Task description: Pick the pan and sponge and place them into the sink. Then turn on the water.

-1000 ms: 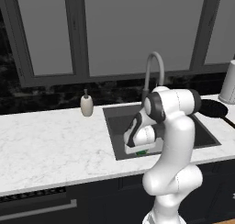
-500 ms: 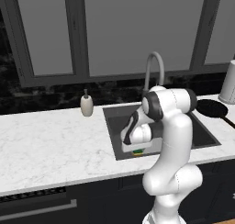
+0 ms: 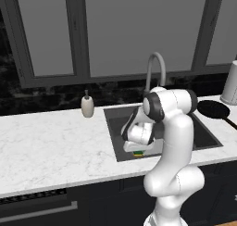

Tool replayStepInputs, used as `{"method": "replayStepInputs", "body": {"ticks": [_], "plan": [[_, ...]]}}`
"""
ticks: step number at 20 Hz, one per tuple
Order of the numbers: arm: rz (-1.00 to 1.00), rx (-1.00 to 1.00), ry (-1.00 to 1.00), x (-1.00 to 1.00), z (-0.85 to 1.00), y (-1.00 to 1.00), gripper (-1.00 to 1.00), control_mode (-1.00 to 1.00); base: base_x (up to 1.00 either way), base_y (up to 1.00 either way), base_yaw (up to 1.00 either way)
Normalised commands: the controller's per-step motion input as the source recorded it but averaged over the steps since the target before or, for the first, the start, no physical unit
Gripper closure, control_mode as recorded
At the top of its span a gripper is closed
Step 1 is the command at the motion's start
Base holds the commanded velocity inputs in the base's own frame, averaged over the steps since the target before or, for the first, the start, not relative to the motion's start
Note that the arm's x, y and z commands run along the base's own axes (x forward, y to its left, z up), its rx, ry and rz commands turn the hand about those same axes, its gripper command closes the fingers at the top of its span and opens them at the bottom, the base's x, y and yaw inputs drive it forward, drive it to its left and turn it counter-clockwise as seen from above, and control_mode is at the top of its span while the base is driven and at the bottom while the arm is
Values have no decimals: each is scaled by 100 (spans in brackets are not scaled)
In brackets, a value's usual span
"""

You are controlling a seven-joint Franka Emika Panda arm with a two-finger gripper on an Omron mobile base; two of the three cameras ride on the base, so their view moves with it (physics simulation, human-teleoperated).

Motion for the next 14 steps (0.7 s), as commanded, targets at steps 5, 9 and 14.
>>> {"method": "replayStepInputs", "body": {"ticks": [5, 9, 14], "plan": [[0, 6, -8, 0, 14, 0, -100, -100, 0, 0, 0], [0, 0, -9, 0, 32, 0, -100, -100, 0, 0, 0], [0, 0, -11, 0, 66, 0, -100, -100, 0, 0, 0]]}}
